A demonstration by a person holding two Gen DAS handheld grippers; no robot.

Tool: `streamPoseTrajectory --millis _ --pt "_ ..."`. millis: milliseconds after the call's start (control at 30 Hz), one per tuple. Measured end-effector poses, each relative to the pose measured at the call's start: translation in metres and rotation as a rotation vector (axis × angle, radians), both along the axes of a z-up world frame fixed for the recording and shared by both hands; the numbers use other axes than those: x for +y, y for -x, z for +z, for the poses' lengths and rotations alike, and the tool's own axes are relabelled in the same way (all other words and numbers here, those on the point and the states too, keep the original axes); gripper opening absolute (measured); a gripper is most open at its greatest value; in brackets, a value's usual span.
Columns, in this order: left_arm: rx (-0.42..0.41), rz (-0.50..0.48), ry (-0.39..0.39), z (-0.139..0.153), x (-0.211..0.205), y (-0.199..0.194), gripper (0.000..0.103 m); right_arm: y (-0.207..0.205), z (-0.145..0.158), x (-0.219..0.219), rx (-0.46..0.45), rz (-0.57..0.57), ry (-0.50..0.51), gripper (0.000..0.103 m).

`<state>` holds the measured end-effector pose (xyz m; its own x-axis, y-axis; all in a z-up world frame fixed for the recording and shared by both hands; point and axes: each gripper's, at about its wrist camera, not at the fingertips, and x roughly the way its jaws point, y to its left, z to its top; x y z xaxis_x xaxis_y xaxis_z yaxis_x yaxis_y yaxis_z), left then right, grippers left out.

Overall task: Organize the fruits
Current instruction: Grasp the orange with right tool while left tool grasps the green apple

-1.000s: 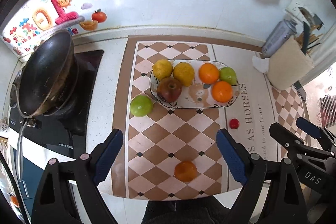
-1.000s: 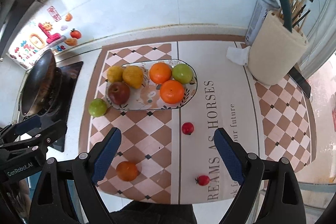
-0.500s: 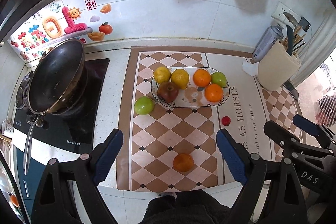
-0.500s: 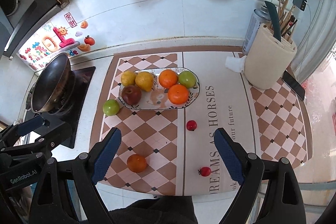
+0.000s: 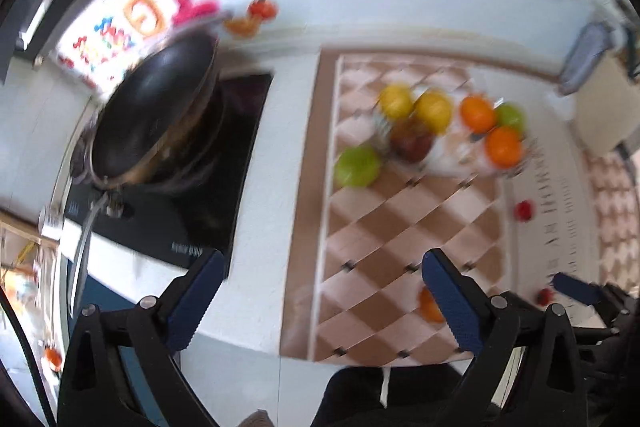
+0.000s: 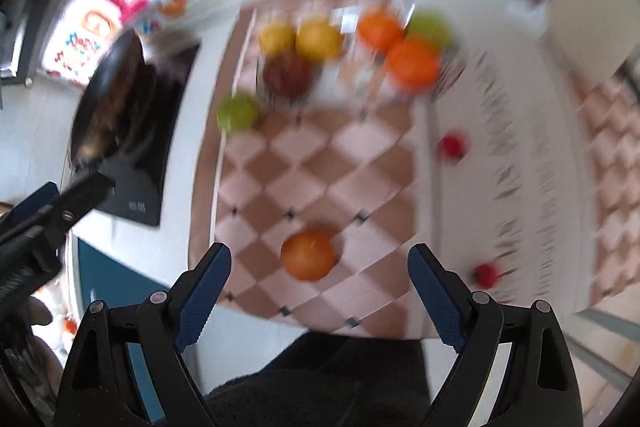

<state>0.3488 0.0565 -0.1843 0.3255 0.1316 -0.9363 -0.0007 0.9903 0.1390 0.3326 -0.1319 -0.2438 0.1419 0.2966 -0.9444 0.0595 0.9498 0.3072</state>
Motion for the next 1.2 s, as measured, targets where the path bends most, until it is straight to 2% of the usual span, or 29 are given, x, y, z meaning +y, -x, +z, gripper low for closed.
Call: streamPoseTrajectory --millis 67,200,267,333,367,400,433,500,567,633,667,700,833,867,967,1100,1200 --pt "0.058 0.034 -0.012 -0.023 0.012 -0.001 0.101 -0.004 -0.041 0.011 0.085 0.017 -0.038 0.092" --pt "0.142 0.083 -0.024 -0.055 0.028 0.0 0.101 -0.008 -0.094 0.027 0.185 0.033 -0.066 0.09" --pt "0.172 0.106 -0.022 -0.065 0.035 -0.001 0.101 -0.011 -0.118 0.034 0.228 0.044 -0.076 0.085" --pt "0.188 0.123 -0.02 -0.072 0.038 -0.006 0.101 -0.014 -0.133 0.038 0.255 0.058 -0.08 0.071" --pt "0.201 0.133 -0.019 -0.076 0.039 -0.009 0.101 -0.015 -0.141 0.042 0.275 0.077 -0.072 0.071" --pt "0.211 0.138 -0.013 -0.078 0.04 -0.013 0.101 -0.016 -0.138 0.044 0.249 0.091 -0.064 0.062" --pt "0.22 0.144 -0.005 -0.081 0.041 -0.018 0.101 -0.019 -0.135 0.047 0.229 0.12 -0.048 0.059" --pt "0.237 0.152 0.021 -0.088 0.039 -0.032 0.101 -0.024 -0.131 0.047 0.216 0.143 -0.038 0.059" --pt "0.249 0.166 0.083 -0.093 0.039 -0.052 0.101 -0.031 -0.123 0.038 0.183 0.137 -0.03 0.058" --pt "0.235 0.162 0.121 -0.095 0.037 -0.071 0.101 -0.04 -0.115 0.026 0.172 0.116 -0.04 0.059" --pt "0.215 0.128 0.126 -0.096 0.032 -0.083 0.101 -0.045 -0.113 0.019 0.172 0.105 -0.044 0.059" --pt "0.208 0.083 0.095 -0.098 0.025 -0.094 0.101 -0.052 -0.112 0.011 0.172 0.092 -0.045 0.059" --pt "0.222 -0.223 -0.093 -0.119 -0.018 -0.134 0.101 -0.077 -0.105 -0.027 0.17 0.041 -0.039 0.059" --pt "0.23 -0.274 -0.107 -0.124 -0.024 -0.139 0.101 -0.083 -0.103 -0.036 0.167 0.029 -0.036 0.059" --pt "0.281 -0.405 -0.123 -0.142 -0.04 -0.15 0.101 -0.096 -0.098 -0.059 0.161 -0.005 -0.035 0.059" --pt "0.355 -0.464 -0.07 -0.162 -0.048 -0.161 0.101 -0.108 -0.094 -0.083 0.159 -0.054 -0.055 0.059" --pt "0.384 -0.498 -0.046 -0.172 -0.052 -0.165 0.084 -0.114 -0.095 -0.096 0.164 -0.078 -0.068 0.059"
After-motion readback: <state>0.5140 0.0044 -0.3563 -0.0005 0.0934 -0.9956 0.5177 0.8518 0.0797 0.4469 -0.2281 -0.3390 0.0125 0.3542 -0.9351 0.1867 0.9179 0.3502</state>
